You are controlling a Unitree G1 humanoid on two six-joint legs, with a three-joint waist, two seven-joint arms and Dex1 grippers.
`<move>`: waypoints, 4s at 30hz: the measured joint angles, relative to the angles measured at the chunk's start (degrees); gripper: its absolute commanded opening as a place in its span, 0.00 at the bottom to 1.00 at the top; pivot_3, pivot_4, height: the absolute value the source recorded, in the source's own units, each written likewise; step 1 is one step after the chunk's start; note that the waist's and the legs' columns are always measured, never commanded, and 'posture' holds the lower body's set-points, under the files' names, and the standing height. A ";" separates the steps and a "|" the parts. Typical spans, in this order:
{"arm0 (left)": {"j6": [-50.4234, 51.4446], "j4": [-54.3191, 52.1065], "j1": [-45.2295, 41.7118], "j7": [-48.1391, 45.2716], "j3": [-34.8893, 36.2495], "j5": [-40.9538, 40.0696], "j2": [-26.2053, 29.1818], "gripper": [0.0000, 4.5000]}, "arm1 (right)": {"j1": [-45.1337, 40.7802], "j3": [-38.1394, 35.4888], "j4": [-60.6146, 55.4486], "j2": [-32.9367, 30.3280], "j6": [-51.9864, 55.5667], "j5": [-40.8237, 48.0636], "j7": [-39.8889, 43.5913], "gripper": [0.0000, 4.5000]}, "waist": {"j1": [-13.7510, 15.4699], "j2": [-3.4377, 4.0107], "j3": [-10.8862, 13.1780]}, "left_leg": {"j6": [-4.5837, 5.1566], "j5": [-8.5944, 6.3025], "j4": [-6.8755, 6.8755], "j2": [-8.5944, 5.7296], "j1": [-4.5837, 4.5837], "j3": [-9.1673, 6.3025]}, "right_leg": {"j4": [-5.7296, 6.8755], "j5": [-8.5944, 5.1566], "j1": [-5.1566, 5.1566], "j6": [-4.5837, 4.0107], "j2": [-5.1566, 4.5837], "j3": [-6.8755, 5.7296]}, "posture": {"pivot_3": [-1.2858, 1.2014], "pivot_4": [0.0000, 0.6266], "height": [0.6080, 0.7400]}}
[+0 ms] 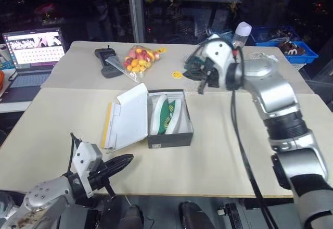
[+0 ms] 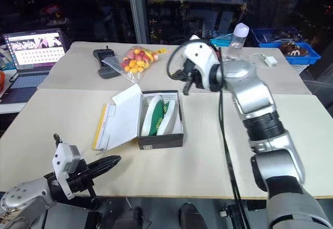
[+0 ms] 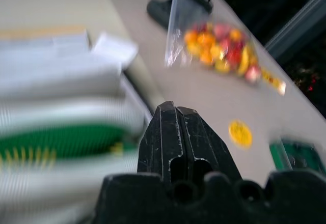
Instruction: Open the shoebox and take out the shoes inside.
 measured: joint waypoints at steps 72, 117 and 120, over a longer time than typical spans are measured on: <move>0.03 -0.12 -1.24 3.54 -3.85 -0.18 -0.64 0.00 | -12.84 15.10 31.15 8.88 -67.35 -25.34 9.19 0.10 | -1.17 0.07 0.05 | -0.01 0.00 0.05 -0.07 0.78 -0.02 | -0.01 -0.03 0.85 0.02 -0.07 0.02 | 0.52 0.24 0.79; 0.19 -0.07 -1.26 3.35 -4.35 0.00 -0.17 0.00 | -12.89 19.47 26.69 6.52 -68.83 -34.58 3.30 0.10 | -1.31 0.10 0.09 | 0.00 0.00 0.00 -0.07 0.78 -0.03 | 0.00 -0.05 0.83 -0.04 -0.07 0.03 | 0.52 0.24 0.79; 0.19 -0.02 -1.59 3.37 -4.59 0.00 -0.18 0.00 | -11.51 17.96 23.53 7.68 -62.46 -26.89 8.41 0.10 | -1.43 0.11 0.09 | 0.00 0.00 -0.01 -0.07 0.79 -0.04 | 0.05 -0.01 0.82 -0.10 -0.06 0.02 | 0.52 0.24 0.79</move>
